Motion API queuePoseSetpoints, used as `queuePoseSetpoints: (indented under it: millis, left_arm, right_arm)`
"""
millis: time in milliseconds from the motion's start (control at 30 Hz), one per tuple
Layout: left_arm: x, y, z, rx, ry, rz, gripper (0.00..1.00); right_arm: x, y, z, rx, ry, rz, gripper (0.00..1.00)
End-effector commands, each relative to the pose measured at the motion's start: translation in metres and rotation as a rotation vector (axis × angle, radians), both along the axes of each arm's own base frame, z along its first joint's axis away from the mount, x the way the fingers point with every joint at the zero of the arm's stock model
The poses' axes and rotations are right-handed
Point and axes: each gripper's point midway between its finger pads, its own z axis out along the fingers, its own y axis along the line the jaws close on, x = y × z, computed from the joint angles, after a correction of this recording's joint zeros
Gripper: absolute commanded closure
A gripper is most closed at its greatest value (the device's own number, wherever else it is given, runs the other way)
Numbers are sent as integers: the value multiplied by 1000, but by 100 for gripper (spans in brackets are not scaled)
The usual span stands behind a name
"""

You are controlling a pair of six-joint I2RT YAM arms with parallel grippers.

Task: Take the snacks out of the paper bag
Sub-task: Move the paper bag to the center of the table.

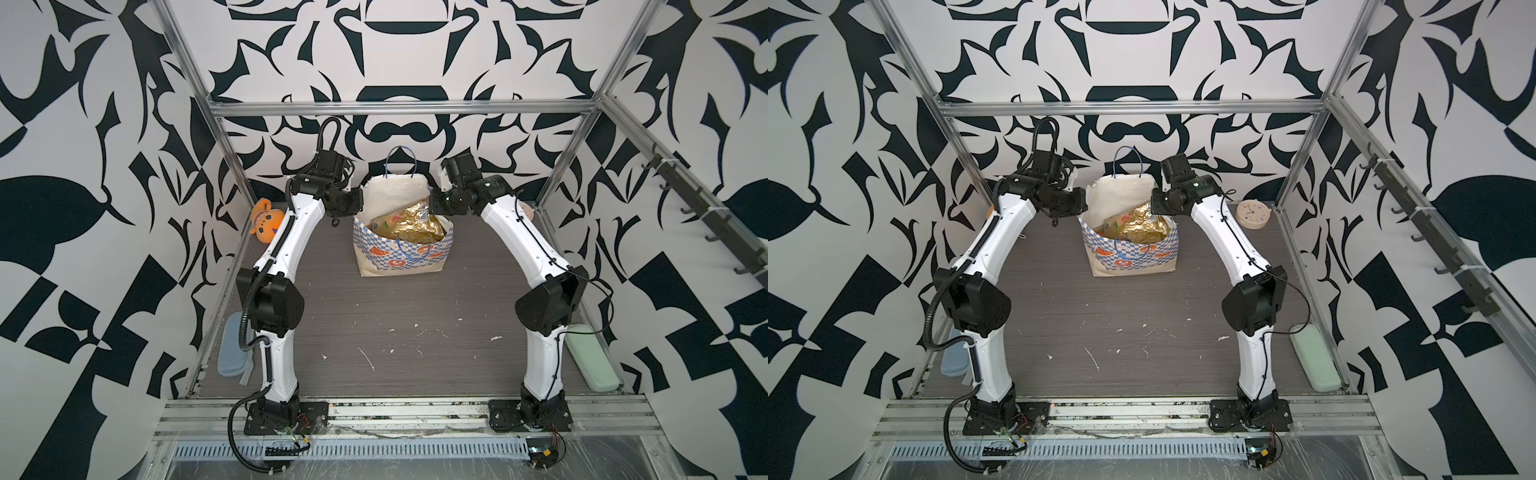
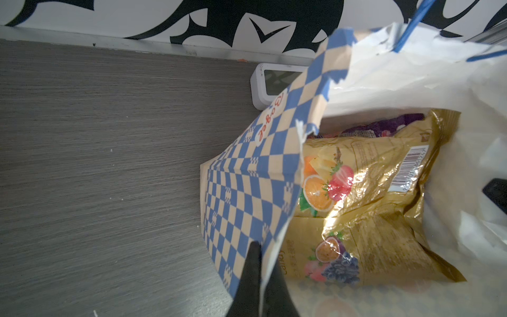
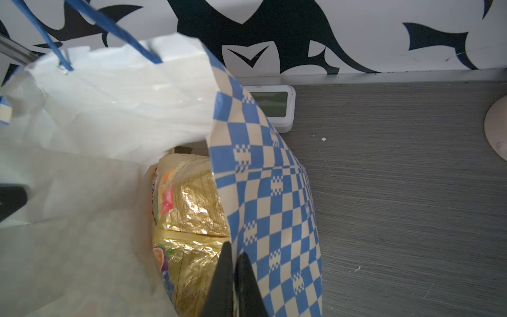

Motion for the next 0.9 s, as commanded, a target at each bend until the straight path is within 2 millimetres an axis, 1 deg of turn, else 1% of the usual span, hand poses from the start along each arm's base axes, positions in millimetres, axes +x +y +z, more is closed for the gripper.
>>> queuePoseSetpoints:
  millis: [0, 100, 167, 200, 267, 300, 333, 367, 433, 467, 500, 533, 667, 733, 800, 867]
  left_arm:
    - [-25, -1, 44, -55, -56, -9, 100]
    - [-35, 4, 45, -40, -53, -4, 100]
    - [-40, 6, 43, -32, -42, -5, 100]
    - [-42, 7, 40, -30, -35, -5, 100]
    - [-45, 7, 33, -25, -17, -5, 100]
    - [-46, 8, 30, -22, -10, -4, 100]
    - [-47, 9, 27, -18, -5, -1, 100]
    - [-47, 10, 24, -12, -1, 3, 100]
    - [-49, 11, 23, -9, -3, 3, 100]
    - [-49, 11, 24, -13, -7, 5, 100]
    - [-49, 11, 26, -16, -13, 5, 100]
    - [-49, 11, 31, -20, -29, 5, 100]
    - [-52, 14, 43, -22, -59, 14, 100]
    - [-54, 15, 44, -24, -64, 12, 100]
    - [-55, 14, 43, -29, -65, 10, 100]
    - [-57, 14, 41, -30, -59, 7, 100]
  right_arm:
    - [-22, 12, 42, 72, -70, 51, 100]
    - [-31, 13, 42, 64, -66, 61, 100]
    - [-31, 10, 38, 37, -64, 57, 100]
    - [-29, 3, 35, 6, -64, 36, 100]
    - [-26, -11, 37, -58, -85, -14, 100]
    - [-24, -18, 40, -88, -104, -34, 96]
    - [-23, -24, 45, -119, -125, -44, 83]
    - [-21, -28, 50, -139, -145, -53, 74]
    - [-14, -43, 60, -224, -208, -92, 44]
    - [-11, -46, 63, -253, -227, -91, 32]
    - [-7, -47, 65, -281, -241, -83, 25]
    - [-4, -49, 63, -299, -235, -81, 22]
    - [10, -53, 49, -360, -202, -70, 20]
    - [21, -57, 40, -374, -189, -77, 16]
    - [31, -58, 25, -332, -138, -58, 16]
    - [34, -48, 15, -266, -87, -6, 17]
